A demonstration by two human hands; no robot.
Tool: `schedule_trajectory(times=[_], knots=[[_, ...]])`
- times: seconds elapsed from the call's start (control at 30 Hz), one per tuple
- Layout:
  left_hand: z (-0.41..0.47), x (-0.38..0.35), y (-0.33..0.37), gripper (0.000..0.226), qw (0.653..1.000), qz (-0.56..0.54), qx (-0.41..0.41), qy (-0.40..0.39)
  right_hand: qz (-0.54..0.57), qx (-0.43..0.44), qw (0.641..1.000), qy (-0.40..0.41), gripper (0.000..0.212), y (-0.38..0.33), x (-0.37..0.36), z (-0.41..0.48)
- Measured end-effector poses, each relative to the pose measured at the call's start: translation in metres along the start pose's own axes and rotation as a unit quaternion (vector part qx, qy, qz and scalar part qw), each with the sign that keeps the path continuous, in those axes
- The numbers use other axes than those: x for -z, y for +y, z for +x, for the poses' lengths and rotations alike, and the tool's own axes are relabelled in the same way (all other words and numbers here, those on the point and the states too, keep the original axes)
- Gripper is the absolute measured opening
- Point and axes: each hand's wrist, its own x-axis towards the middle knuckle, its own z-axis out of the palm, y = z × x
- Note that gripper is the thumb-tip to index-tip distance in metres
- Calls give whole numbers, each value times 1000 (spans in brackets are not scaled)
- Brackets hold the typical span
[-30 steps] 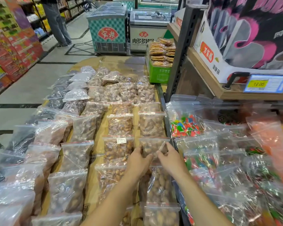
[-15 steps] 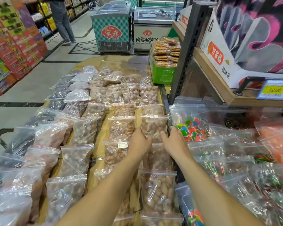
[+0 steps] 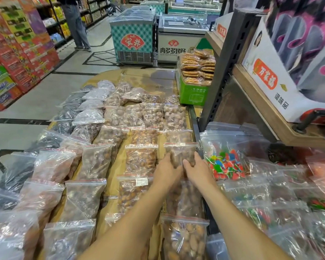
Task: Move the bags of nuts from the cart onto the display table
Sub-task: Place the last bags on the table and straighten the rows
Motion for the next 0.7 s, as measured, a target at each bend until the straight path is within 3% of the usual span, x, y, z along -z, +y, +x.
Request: schedule_trajectory(times=[0.2, 0.37, 0.5, 0.7], knots=[[-6, 8, -1, 70, 999, 15, -26, 16, -4, -6, 1000, 8, 71, -3, 2, -11], [-27, 34, -6, 56, 997, 7, -43, 62, -59, 50, 995, 57, 55, -19, -2, -45], [-49, 64, -22, 45, 996, 14, -33, 80, -40, 71, 996, 27, 53, -34, -13, -73], [-78, 104, -68, 67, 995, 17, 14, 99, 3, 58, 998, -33, 54, -45, -40, -104]])
